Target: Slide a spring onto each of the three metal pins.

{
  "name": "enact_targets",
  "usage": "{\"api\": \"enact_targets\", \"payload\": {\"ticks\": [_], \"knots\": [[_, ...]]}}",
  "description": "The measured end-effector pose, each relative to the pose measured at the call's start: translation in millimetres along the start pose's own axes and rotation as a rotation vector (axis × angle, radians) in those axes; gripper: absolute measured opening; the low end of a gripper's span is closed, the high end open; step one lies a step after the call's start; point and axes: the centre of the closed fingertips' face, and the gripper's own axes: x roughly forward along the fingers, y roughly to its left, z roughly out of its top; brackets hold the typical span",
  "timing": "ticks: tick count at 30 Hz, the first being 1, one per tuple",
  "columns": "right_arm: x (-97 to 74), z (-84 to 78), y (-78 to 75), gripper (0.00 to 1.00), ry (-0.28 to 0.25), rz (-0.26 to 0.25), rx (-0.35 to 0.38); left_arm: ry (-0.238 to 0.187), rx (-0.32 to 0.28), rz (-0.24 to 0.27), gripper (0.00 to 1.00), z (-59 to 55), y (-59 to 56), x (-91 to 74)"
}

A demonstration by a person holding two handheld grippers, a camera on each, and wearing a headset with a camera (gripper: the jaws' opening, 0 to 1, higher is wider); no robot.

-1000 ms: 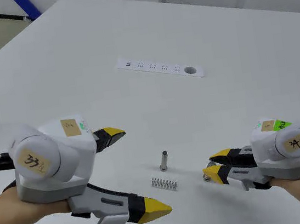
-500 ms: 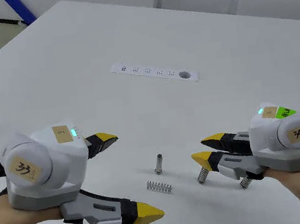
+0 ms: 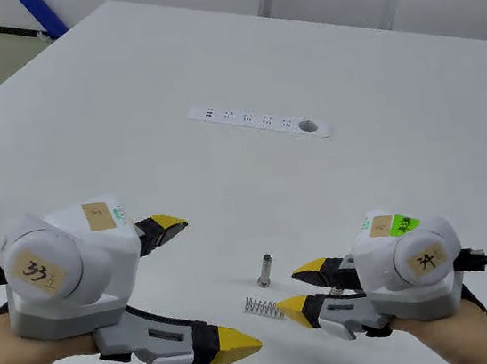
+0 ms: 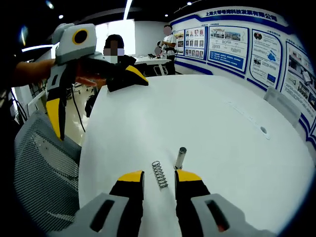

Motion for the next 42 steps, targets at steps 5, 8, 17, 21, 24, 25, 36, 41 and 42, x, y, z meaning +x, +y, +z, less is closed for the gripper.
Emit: {"api": "enact_targets", "payload": {"ticks": [5,8,17,21,24,25,36,41,42], "knots": [[14.1,-10.3,3.6,0.25,0.050,0.011,-0.013,0.014,0.004,-0.004,0.97,-5.4,-0.5,0.9],[22.0,-17.9,-0.4,0.25,0.092,-0.017,0.000,0.022,0.006,0.005,0.97,-8.4,2.9,0.6],[38.6,-37.1,-4.9,0.24,0.165,-0.030,0.020,0.030,-0.022,0.013,0.96,-16.7,8.0,-1.7],[42.2,-38.5,-5.8,0.22,0.162,-0.011,0.050,0.044,-0.025,0.016,0.95,-22.0,9.6,-1.9],[41.1,-39.2,-8.0,0.20,0.176,-0.009,0.036,0.038,-0.036,0.019,0.95,-22.6,10.2,-2.5],[41.4,-39.3,-7.8,0.19,0.176,-0.004,0.034,0.038,-0.039,0.020,0.95,-23.2,10.5,-2.3],[40.6,-41.9,-4.2,0.12,0.192,-0.005,0.026,0.043,-0.030,0.003,0.93,-23.5,4.0,2.1],[42.0,-40.1,0.6,0.11,0.212,-0.007,-0.023,0.051,-0.003,-0.003,0.90,-23.4,-0.4,1.3],[41.7,-40.2,0.3,0.10,0.213,-0.008,-0.022,0.053,-0.001,-0.006,0.89,-23.3,-1.5,1.3]]}}
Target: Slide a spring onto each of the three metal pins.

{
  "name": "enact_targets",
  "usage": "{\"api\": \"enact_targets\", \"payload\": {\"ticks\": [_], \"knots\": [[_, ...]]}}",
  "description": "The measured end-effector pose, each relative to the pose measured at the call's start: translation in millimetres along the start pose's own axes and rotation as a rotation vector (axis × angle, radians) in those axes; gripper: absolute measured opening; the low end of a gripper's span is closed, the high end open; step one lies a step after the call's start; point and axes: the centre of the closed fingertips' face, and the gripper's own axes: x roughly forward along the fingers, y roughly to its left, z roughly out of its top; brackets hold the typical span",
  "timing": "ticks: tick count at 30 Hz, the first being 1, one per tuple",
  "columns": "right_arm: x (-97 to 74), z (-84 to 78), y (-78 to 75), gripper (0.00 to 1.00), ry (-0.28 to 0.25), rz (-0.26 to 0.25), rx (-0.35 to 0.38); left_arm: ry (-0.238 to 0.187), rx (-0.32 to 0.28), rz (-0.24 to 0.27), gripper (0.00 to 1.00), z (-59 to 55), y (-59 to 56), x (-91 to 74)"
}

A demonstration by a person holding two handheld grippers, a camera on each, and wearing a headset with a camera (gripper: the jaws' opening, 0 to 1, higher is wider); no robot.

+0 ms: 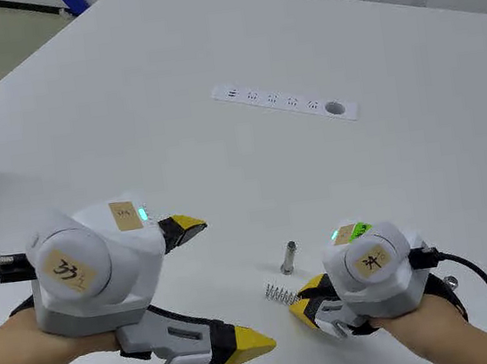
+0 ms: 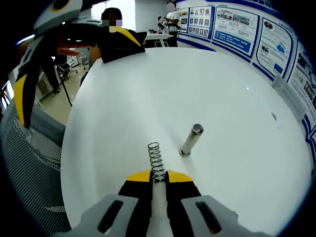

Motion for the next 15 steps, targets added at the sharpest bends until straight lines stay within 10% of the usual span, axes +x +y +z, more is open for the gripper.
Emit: {"api": "enact_targets", "payload": {"ticks": [15], "knots": [[-65.0,33.4,13.5,0.10,-0.066,0.060,-0.155,0.008,0.036,0.010,0.71,5.0,-4.7,5.7]]}}
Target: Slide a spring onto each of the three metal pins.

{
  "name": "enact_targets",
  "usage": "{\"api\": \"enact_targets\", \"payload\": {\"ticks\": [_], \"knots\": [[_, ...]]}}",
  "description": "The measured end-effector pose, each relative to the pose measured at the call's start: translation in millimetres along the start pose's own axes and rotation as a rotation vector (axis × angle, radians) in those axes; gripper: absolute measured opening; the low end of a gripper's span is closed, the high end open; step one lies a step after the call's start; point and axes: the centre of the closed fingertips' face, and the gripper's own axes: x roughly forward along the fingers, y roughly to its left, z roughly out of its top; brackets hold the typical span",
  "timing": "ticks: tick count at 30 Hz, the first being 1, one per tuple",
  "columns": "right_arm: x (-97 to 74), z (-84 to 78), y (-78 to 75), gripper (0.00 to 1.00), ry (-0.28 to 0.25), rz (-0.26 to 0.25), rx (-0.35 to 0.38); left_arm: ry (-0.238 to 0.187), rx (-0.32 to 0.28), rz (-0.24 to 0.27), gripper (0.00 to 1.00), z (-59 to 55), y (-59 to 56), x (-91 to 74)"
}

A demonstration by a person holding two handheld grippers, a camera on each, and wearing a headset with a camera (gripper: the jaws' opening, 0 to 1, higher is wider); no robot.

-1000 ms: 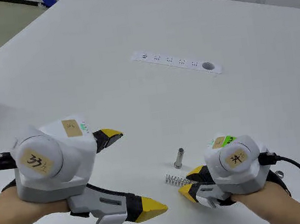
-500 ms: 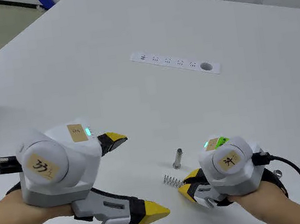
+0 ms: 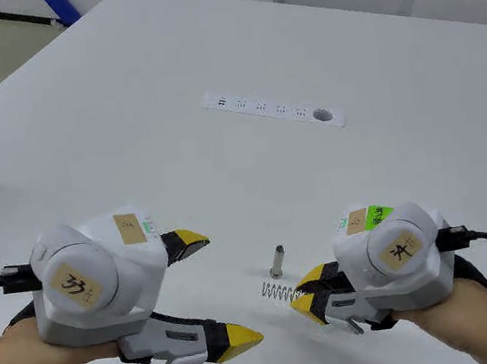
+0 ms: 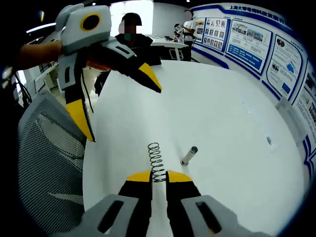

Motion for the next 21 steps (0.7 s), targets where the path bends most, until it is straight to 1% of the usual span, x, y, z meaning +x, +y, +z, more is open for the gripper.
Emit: {"api": "enact_targets", "payload": {"ticks": [2,6,9,15,18,21], "knots": [[-10.2,7.7,3.5,0.10,-0.009,0.001,-0.033,-0.016,0.009,-0.014,0.68,6.6,-3.9,-0.1],[-27.2,24.6,12.2,0.10,-0.040,0.010,-0.097,-0.022,0.037,-0.036,0.64,13.9,-11.0,2.3],[-35.2,29.3,16.8,0.10,-0.033,0.006,-0.161,-0.032,0.047,-0.056,0.60,19.3,-17.0,3.7],[-50.3,39.4,27.7,0.11,-0.065,0.022,-0.174,-0.034,0.072,-0.092,0.50,24.1,-28.7,7.3],[-55.0,38.7,30.2,0.11,-0.061,0.018,-0.205,-0.032,0.092,-0.118,0.44,26.1,-36.0,7.8],[-58.3,36.9,31.9,0.11,-0.061,0.022,-0.205,-0.035,0.098,-0.128,0.38,28.2,-39.4,8.0]]}}
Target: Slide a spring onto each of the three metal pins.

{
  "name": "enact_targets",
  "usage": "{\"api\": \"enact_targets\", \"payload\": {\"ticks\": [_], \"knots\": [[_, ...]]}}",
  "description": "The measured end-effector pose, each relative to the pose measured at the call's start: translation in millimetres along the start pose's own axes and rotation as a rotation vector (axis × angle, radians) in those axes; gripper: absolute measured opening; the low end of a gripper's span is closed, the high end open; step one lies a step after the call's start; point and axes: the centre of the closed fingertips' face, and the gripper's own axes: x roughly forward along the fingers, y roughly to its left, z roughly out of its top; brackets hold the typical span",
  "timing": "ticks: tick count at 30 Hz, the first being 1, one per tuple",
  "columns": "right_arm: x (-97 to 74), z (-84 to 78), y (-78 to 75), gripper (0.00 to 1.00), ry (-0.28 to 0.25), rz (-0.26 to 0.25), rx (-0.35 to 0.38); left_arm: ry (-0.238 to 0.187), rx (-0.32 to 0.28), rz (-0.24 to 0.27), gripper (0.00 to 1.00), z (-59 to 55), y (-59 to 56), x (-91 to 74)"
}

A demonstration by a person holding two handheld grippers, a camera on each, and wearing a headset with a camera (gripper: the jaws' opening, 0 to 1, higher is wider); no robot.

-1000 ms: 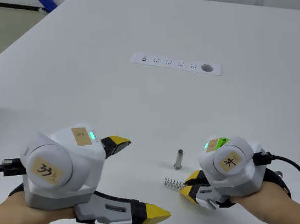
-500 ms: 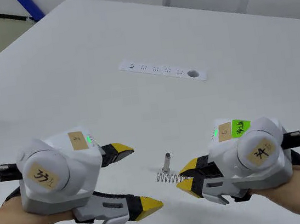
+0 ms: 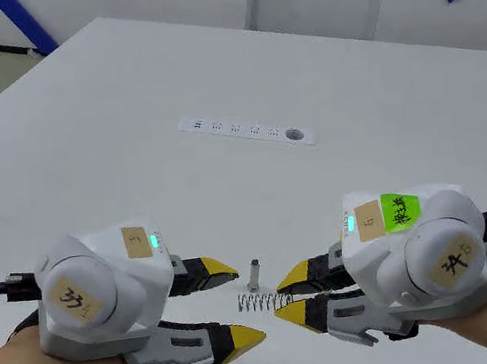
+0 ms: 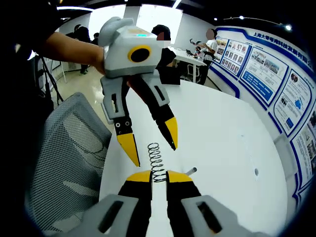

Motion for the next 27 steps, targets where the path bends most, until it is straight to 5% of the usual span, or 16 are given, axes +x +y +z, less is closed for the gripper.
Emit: {"api": "enact_targets", "payload": {"ticks": [10,20,27], "knots": [[-6.7,-1.6,4.2,0.11,0.005,0.002,-0.016,-0.017,0.021,-0.044,0.20,10.0,-11.6,3.5],[-8.9,-0.3,7.9,0.11,-0.006,0.025,-0.001,0.007,0.034,-0.067,0.13,7.9,-17.8,7.0],[-9.8,-0.5,6.6,0.11,-0.010,0.037,0.005,0.008,0.124,-0.068,0.10,9.5,-22.6,6.0]]}}
